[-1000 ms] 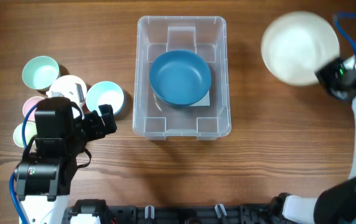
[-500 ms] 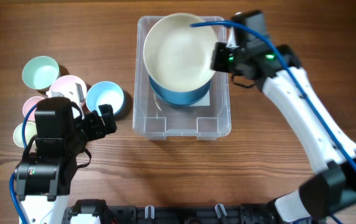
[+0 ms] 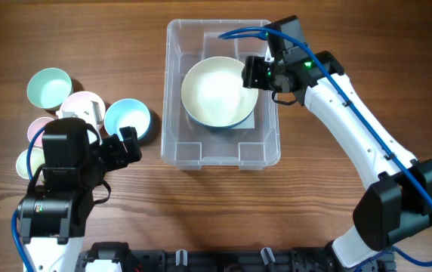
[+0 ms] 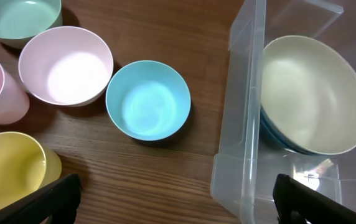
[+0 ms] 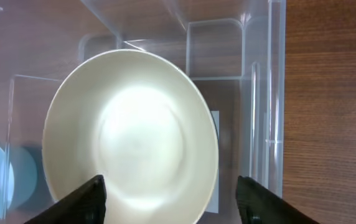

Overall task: Pack container
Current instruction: 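Carry the cream plate onto the teal plates in the bin, then grasp the light blue bowl with the left gripper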

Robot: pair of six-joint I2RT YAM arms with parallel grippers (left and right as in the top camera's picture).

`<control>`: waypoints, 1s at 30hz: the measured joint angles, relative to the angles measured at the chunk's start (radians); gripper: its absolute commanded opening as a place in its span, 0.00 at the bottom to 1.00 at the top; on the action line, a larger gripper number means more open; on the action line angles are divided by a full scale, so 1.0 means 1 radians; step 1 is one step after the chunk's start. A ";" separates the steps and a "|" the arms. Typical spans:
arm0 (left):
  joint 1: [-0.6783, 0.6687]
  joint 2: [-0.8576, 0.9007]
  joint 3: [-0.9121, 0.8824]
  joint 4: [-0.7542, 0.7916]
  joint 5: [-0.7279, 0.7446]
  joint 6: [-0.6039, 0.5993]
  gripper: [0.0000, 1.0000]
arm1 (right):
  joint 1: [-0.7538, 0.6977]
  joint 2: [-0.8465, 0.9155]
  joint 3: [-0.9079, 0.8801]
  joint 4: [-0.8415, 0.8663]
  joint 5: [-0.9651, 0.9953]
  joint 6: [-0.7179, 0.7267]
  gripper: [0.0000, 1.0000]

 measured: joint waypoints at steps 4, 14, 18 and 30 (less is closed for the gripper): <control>0.000 0.000 0.000 0.000 0.000 0.000 1.00 | 0.000 0.000 0.000 0.007 0.003 -0.004 0.76; 0.000 0.000 0.000 0.001 0.002 0.000 0.99 | -0.392 -0.289 0.110 -0.375 0.086 0.118 1.00; 0.000 0.050 0.053 0.005 0.006 0.000 1.00 | -0.548 -0.280 0.011 -0.441 0.044 0.110 1.00; 0.000 0.805 0.349 0.133 -0.053 -0.021 1.00 | -0.551 -0.270 -0.180 -0.365 0.017 0.049 1.00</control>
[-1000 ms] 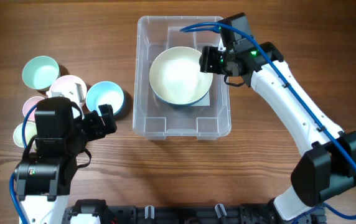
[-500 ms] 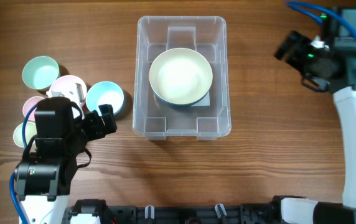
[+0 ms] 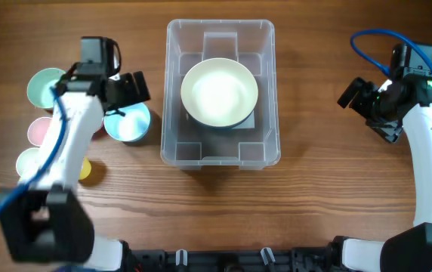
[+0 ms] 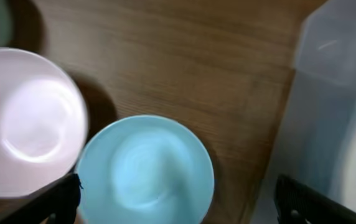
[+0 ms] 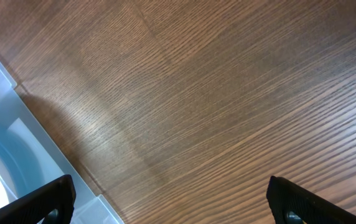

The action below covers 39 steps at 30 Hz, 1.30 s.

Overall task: Pack container
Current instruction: 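Grasp the light blue bowl with the left gripper, then carry the light blue bowl into the bin's near corner and release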

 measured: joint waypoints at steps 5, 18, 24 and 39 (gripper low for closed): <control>-0.014 0.249 0.000 0.033 0.034 -0.003 1.00 | 0.000 0.000 0.000 0.002 0.000 0.000 1.00; -0.033 0.297 0.000 0.052 0.069 -0.006 0.20 | 0.000 0.000 0.000 0.002 0.000 0.000 1.00; -0.032 0.244 0.026 0.053 0.061 -0.006 0.04 | 0.000 0.000 0.000 0.002 0.000 0.000 1.00; -0.144 -0.079 0.221 -0.084 0.034 -0.005 0.04 | 0.000 0.000 0.000 0.002 0.000 0.000 1.00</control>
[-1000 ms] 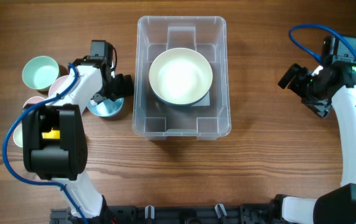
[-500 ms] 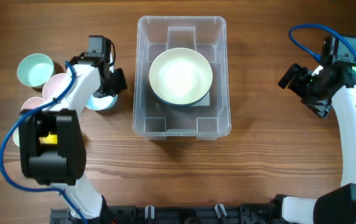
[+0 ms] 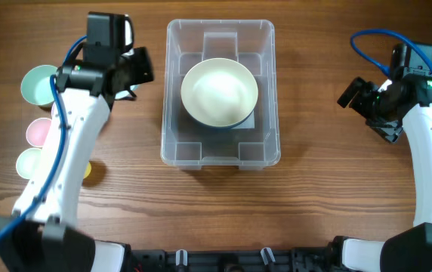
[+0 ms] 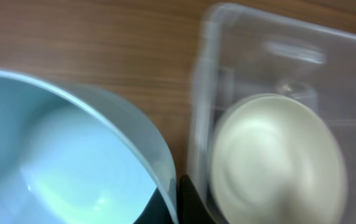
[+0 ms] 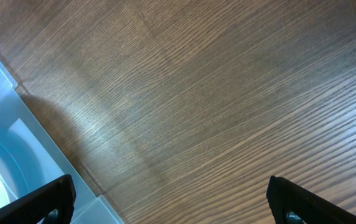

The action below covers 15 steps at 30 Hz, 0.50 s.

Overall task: Pack container
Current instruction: 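Carry the light blue bowl into the bin's near corner and release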

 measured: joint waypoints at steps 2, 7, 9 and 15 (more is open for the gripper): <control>-0.118 -0.038 0.036 -0.085 -0.005 0.017 0.04 | 0.000 0.000 0.000 0.000 0.000 0.000 1.00; -0.364 -0.021 0.039 -0.192 0.000 0.061 0.04 | 0.000 0.000 0.000 0.000 0.000 0.000 1.00; -0.410 -0.009 0.039 -0.231 0.000 0.064 0.04 | 0.000 0.000 0.000 0.000 0.000 0.000 1.00; -0.447 0.062 0.039 -0.281 0.023 0.064 0.04 | 0.000 0.000 0.000 0.000 0.000 0.000 1.00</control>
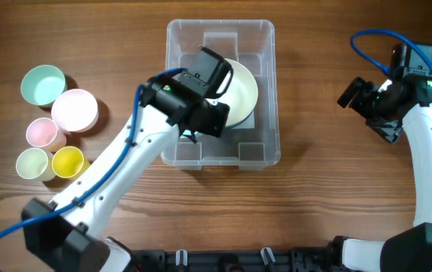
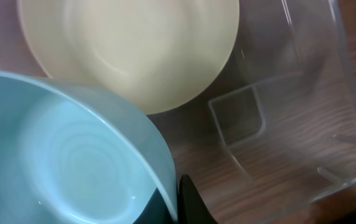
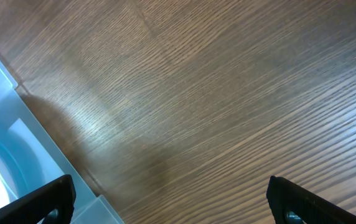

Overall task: Pack container
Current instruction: 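Carry the light blue bowl into the bin's near corner and release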

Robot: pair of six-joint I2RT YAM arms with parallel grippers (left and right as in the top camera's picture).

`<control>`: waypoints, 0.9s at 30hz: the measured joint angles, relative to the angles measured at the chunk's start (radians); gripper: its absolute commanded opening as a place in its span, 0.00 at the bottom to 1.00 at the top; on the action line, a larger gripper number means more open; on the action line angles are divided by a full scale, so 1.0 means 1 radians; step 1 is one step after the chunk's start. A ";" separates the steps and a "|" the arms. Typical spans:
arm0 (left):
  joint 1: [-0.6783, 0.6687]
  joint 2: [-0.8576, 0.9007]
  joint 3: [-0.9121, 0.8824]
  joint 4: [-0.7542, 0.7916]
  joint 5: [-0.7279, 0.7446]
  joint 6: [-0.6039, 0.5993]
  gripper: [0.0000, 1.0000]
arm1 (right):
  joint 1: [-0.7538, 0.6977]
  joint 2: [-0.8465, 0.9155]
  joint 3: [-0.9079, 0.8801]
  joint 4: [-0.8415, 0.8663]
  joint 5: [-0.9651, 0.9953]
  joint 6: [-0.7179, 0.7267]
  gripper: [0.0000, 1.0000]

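Observation:
The clear plastic container [image 1: 265,143] stands mid-table with a cream bowl [image 1: 242,87] inside, stacked on a bluish bowl. My left gripper [image 2: 177,202] is shut on the rim of a light blue bowl [image 2: 72,155] and holds it over the container's inside, beside and partly above the cream bowl [image 2: 128,50]. In the overhead view the arm hides the blue bowl. My right gripper [image 3: 172,205] is open with nothing in it, over bare wood to the right of the container [image 3: 4,124].
At the table's left stand a teal bowl [image 1: 42,85], a pink bowl [image 1: 75,109], a pink cup [image 1: 41,132], a pale green cup [image 1: 31,162] and a yellow cup [image 1: 68,161]. The right arm [image 1: 427,151] runs along the right edge.
My left gripper, holding the blue bowl, was just left of the container's far corner; it is now over the container's inside by the cream bowl. The right arm has not moved.
My right gripper stood open over the cream bowl in the container while the left was open near the bowls. Then the right was away at the right and the left was open over the blue bowl. The left then held that bowl beside the container, now over it.

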 measured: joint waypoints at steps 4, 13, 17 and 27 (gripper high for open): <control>-0.036 0.074 0.000 -0.019 0.019 0.000 0.17 | 0.000 0.000 0.000 0.000 0.000 0.000 1.00; -0.046 0.080 0.000 -0.069 0.022 0.014 0.38 | 0.000 0.000 0.000 0.000 0.000 0.000 1.00; -0.046 0.080 0.000 0.031 0.023 0.014 0.32 | 0.000 0.000 0.000 0.000 0.000 0.000 1.00; 0.099 0.233 -0.001 0.367 0.052 0.005 0.04 | 0.000 0.000 0.000 0.000 -0.007 0.000 1.00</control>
